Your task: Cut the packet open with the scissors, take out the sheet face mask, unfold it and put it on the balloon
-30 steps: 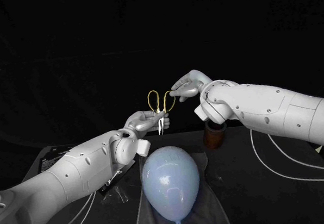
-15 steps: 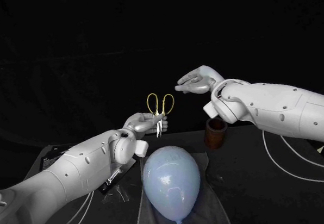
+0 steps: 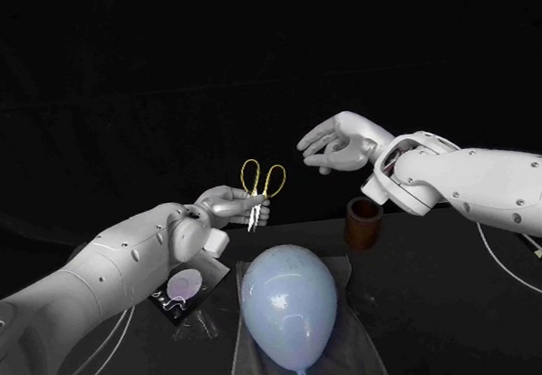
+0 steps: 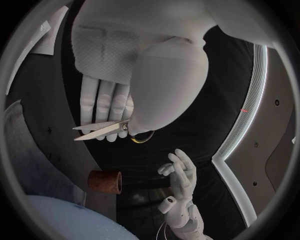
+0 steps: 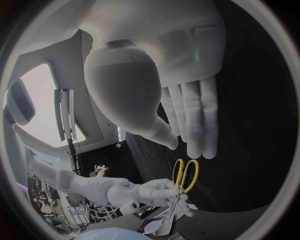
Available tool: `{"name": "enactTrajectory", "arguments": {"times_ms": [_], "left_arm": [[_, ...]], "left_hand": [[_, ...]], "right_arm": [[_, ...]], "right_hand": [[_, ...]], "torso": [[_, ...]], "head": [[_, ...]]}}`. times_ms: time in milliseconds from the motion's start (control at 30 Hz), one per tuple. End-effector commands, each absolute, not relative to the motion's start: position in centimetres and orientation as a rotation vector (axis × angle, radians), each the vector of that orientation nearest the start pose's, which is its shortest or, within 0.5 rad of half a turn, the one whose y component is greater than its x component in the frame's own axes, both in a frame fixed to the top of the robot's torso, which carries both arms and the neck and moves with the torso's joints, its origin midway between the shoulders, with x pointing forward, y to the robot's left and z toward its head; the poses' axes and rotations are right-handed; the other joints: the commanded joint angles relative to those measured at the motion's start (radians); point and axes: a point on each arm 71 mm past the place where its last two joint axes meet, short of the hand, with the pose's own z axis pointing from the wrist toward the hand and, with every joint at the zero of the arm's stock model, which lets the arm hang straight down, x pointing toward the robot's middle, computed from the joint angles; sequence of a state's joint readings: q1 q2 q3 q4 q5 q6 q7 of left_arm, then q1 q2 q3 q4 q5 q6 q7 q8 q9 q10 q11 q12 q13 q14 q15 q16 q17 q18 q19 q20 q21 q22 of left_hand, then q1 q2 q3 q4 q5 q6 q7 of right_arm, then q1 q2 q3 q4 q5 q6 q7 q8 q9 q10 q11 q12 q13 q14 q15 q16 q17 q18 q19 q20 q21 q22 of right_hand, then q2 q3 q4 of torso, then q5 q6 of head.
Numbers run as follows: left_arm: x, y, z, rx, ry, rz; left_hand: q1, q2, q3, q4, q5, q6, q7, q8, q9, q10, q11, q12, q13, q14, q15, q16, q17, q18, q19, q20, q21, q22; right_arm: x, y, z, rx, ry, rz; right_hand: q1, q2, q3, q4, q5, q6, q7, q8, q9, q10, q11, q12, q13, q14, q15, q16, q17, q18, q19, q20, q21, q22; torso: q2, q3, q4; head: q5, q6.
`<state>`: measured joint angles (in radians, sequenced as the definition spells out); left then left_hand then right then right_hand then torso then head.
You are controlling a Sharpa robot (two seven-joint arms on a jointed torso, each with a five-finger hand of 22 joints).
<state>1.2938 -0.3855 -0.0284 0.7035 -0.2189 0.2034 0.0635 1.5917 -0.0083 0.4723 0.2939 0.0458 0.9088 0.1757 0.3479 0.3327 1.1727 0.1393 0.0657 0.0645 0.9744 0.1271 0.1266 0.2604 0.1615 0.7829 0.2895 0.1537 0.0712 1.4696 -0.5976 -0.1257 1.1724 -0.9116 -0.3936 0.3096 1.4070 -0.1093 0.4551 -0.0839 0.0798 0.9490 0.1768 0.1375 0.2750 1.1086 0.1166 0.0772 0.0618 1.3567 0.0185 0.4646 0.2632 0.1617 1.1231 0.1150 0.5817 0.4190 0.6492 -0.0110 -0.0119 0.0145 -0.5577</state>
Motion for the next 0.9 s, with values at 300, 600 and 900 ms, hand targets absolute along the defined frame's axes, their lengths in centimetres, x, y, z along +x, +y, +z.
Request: {"name": "enactTrajectory", "arguments": {"times_ms": [300, 600, 900], "left_arm": [[60.6, 18.3, -17.2, -0.629, 2.162, -1.283], [60.6, 17.8, -16.7, -0.593, 2.185, -1.274], [60.5, 17.4, -16.5, -0.577, 2.192, -1.277]], "left_hand": [[-0.016, -0.004, 0.073, -0.066, 0.003, -0.002, 0.006, 0.007, 0.066, 0.005, -0.001, -0.002, 0.000, 0.006, 0.001, -0.005, 0.003, 0.008, 0.009, 0.001, 0.003, 0.000], [-0.029, -0.007, 0.083, -0.073, 0.003, -0.001, 0.005, 0.011, 0.072, 0.008, -0.001, -0.002, 0.001, 0.009, 0.000, -0.004, 0.006, 0.011, 0.018, 0.000, 0.007, 0.001], [-0.035, -0.009, 0.089, -0.077, 0.003, -0.001, 0.004, 0.013, 0.075, 0.010, -0.002, -0.002, 0.001, 0.011, 0.000, -0.004, 0.007, 0.013, 0.023, 0.000, 0.010, 0.002]], "right_arm": [[55.1, -10.7, -7.0, -0.546, 1.311, 0.741], [54.9, -7.6, -7.0, -0.639, 1.233, 0.553], [54.9, -6.8, -7.9, -0.729, 1.266, 0.448]], "right_hand": [[-0.074, -0.058, 0.126, 0.031, -0.004, 0.021, -0.013, -0.019, -0.011, 0.022, -0.013, -0.011, 0.003, 0.125, -0.008, 0.710, 0.615, -0.075, 0.248, -0.005, 0.673, 0.731], [-0.108, -0.098, 0.086, 0.046, -0.030, -0.012, -0.049, -0.033, -0.010, -0.077, -0.004, -0.012, 0.005, 0.126, 0.006, 0.827, 0.748, -0.084, 0.261, 0.010, 0.732, 0.807], [-0.097, -0.094, 0.064, 0.037, -0.029, -0.014, -0.065, -0.034, -0.008, -0.131, -0.040, -0.013, 0.005, 0.125, -0.045, 0.862, 0.784, -0.086, 0.268, -0.027, 0.753, 0.836]], "torso": [[-0.002, 0.0002, 0.0001], [0.000, -0.0036, 0.0011], [0.000, -0.0024, -0.0009]], "head": [[0.006, -0.001], [0.004, -0.003], [-0.001, -0.008]]}}
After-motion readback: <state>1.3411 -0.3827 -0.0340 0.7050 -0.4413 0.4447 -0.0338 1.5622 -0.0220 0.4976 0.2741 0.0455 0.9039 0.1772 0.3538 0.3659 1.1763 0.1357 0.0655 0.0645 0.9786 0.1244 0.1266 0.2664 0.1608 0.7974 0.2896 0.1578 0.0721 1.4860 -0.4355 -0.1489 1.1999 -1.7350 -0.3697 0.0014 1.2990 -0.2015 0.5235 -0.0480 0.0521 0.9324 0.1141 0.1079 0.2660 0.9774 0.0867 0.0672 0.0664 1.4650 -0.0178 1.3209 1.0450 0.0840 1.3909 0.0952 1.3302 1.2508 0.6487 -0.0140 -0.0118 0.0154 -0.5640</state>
